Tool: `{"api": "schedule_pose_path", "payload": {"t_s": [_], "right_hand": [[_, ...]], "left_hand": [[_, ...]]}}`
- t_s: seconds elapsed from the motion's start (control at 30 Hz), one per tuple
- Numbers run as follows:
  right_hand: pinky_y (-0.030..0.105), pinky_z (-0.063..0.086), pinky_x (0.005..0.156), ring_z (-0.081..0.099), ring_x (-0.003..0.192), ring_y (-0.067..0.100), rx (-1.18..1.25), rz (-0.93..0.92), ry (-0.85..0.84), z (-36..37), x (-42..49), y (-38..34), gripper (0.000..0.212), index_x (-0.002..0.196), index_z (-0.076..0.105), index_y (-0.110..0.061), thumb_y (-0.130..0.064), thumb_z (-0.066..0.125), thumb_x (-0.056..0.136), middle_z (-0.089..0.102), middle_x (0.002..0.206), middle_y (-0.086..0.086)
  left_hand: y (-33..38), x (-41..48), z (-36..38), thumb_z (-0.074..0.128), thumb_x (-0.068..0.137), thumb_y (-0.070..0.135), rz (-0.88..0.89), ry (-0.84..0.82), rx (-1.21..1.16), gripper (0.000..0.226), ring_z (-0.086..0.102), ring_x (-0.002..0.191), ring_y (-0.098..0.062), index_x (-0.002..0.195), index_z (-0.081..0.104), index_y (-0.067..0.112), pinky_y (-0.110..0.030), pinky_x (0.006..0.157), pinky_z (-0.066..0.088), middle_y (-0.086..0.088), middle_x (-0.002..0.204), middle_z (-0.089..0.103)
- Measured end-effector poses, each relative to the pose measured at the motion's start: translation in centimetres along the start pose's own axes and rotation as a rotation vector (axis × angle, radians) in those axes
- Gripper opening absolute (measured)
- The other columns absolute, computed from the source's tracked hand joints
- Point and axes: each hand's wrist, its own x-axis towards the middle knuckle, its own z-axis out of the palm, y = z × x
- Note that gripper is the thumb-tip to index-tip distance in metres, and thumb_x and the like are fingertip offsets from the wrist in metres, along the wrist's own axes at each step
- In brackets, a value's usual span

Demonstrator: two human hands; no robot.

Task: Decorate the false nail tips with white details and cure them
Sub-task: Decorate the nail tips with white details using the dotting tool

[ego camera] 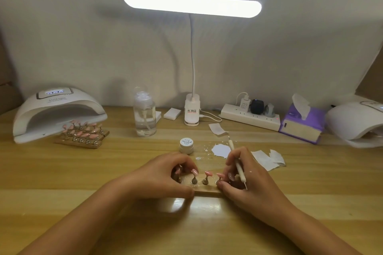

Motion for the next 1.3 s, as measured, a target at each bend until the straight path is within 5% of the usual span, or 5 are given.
{"api": "schedule_pose_path", "payload": {"t_s": [0.23, 0.47, 0.73, 0.97, 1.3], "right_hand": [[0.013, 0.043, 0.07, 0.059, 0.086, 0.001, 0.018, 0.018, 0.024, 0.7, 0.3, -0.2, 0.044, 0.097, 0.039, -0.032, -0.015, 0.077, 0.082, 0.064, 0.083, -0.016], [0.025, 0.053, 0.068, 0.065, 0.079, 0.013, 0.101, 0.046, -0.024, 0.9, -0.2, -0.4, 0.038, 0.105, 0.04, -0.029, -0.009, 0.069, 0.089, 0.065, 0.091, -0.02], [0.01, 0.044, 0.069, 0.061, 0.082, -0.002, 0.09, 0.088, 0.011, 0.8, -0.1, -0.1, 0.043, 0.103, 0.04, -0.028, -0.011, 0.075, 0.085, 0.066, 0.09, -0.025], [0.022, 0.049, 0.074, 0.06, 0.089, 0.004, 0.034, 0.067, 0.01, 0.6, -0.4, -0.5, 0.043, 0.105, 0.038, -0.03, -0.017, 0.074, 0.086, 0.063, 0.094, -0.03], [0.021, 0.048, 0.073, 0.06, 0.089, 0.007, 0.021, 0.034, 0.018, 0.5, -0.5, -0.6, 0.041, 0.103, 0.039, -0.028, -0.016, 0.074, 0.086, 0.062, 0.095, -0.028]], "left_hand": [[2.0, 0.4, 0.9, 0.075, 0.082, 0.036, 0.127, 0.143, 0.002, 0.015, 0.062, 0.092, 0.005, 0.096, 0.069, 0.037, -0.024, 0.08, 0.057, 0.023, 0.096, 0.064], [2.3, 0.5, 2.2, 0.073, 0.084, 0.033, 0.166, 0.232, 0.108, 0.008, 0.063, 0.085, 0.003, 0.092, 0.074, 0.033, -0.031, 0.077, 0.056, 0.017, 0.089, 0.067], [2.5, 0.4, 3.0, 0.077, 0.075, 0.051, 0.148, 0.348, 0.16, 0.017, 0.059, 0.079, 0.004, 0.075, 0.062, 0.041, -0.021, 0.069, 0.046, 0.019, 0.079, 0.064], [1.3, 0.2, 0.1, 0.08, 0.068, 0.055, 0.043, 0.089, 0.095, 0.03, 0.055, 0.095, 0.007, 0.092, 0.067, 0.042, -0.017, 0.077, 0.051, 0.028, 0.096, 0.062], [0.8, -0.1, 0.1, 0.079, 0.08, 0.035, 0.1, 0.155, 0.034, 0.01, 0.061, 0.088, 0.002, 0.081, 0.07, 0.038, -0.013, 0.072, 0.048, 0.023, 0.086, 0.066]]}}
